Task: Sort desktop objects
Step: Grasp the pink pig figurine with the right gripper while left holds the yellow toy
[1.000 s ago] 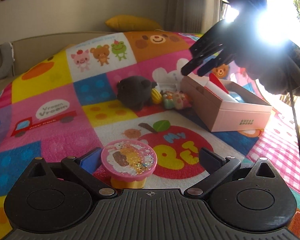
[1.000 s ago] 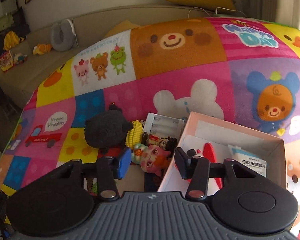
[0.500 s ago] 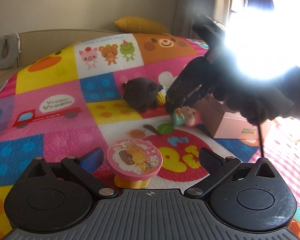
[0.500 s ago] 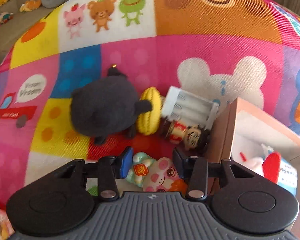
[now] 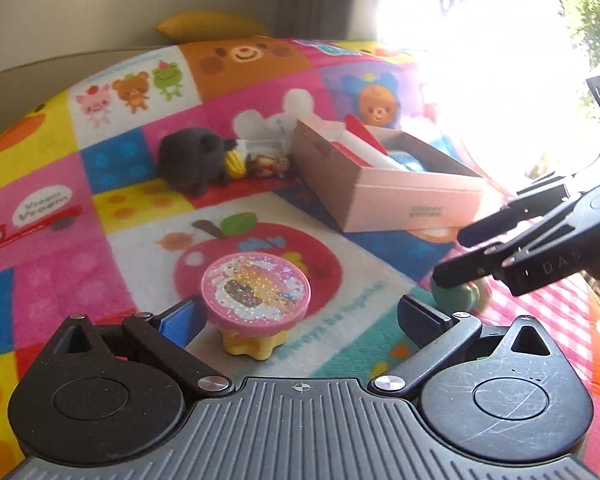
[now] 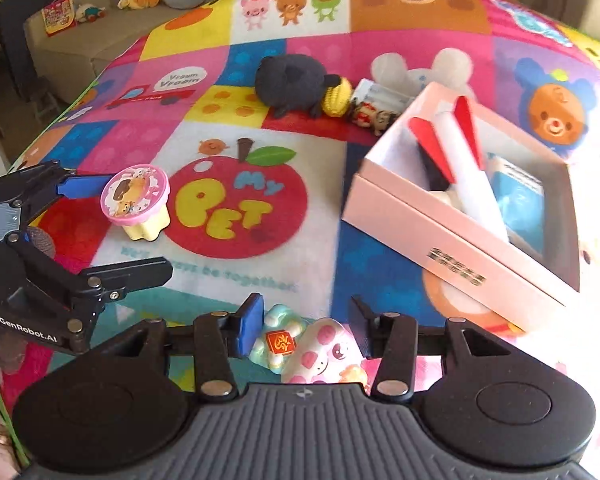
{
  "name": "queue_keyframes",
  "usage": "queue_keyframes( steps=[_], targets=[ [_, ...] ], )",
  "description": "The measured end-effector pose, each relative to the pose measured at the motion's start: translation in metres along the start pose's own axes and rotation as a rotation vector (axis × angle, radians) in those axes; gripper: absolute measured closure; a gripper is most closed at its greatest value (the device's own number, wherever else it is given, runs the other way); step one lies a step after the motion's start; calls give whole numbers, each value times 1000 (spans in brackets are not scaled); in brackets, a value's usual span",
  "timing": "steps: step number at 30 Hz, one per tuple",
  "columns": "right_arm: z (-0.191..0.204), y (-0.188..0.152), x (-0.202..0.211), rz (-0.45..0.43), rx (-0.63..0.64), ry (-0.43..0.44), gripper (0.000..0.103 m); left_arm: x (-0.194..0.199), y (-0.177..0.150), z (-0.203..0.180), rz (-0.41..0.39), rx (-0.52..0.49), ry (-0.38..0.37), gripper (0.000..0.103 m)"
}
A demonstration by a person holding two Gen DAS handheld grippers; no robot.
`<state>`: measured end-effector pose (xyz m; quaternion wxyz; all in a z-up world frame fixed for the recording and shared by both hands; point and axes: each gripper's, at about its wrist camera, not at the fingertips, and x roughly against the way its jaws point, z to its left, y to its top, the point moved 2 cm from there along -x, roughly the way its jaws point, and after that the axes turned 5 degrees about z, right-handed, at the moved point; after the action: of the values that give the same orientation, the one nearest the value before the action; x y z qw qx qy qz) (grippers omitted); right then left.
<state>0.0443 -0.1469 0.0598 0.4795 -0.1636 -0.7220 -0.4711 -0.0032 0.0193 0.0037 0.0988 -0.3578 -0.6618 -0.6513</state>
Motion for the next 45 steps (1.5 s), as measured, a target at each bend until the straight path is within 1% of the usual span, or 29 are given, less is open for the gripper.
queue_keyframes(
  steps=[1,3,5,7,10,13,15,17,20,23,28,32,36,39,41,43,45],
  targets=[
    [-6,-7,5,-23,-28,-7,43,-3,-1,-8,13,-20,-26,0],
    [-23,-20,15,-73,-124,3,36,-6,-2,-23,28,-54,-61,0],
    [-37,-30,20,-111,-206,14,33,-7,-3,-35,25,-74,-57,0],
    [-45,-42,25,-159,-258,5,25,-10,-4,-42,29,-82,-40,0],
    [-41,-59,30,-210,-244,-22,16,-13,-6,-49,41,-95,-19,0],
    [-32,-73,33,-231,-198,-29,12,-15,-6,-50,47,-99,18,0],
    [-29,-81,33,-242,-191,-30,10,-16,-6,-48,53,-82,43,0],
    [-29,-85,32,-246,-205,-1,10,-15,-6,-44,49,-54,60,0],
    [-23,-92,31,-233,-194,40,4,-12,-5,-35,44,-1,89,0],
    [-11,-101,32,-220,-133,35,3,-13,-5,-29,48,39,80,0],
    [-6,-108,27,-205,-122,16,2,-14,-5,-29,55,44,75,0],
    [1,-106,19,-198,-99,23,2,-16,-6,-26,71,72,83,0],
    [7,-104,7,-196,-70,-58,2,-17,-7,-26,82,73,96,0],
    [6,-102,4,-202,-76,-59,2,-17,-7,-27,86,69,100,0],
    [7,-98,7,-239,-64,-58,8,-17,-7,-26,83,74,98,0],
    [10,-92,6,-248,-32,-35,20,-15,-7,-24,76,93,104,0],
    [14,-87,1,-243,-6,-14,21,-14,-7,-19,69,119,109,0]
  ],
)
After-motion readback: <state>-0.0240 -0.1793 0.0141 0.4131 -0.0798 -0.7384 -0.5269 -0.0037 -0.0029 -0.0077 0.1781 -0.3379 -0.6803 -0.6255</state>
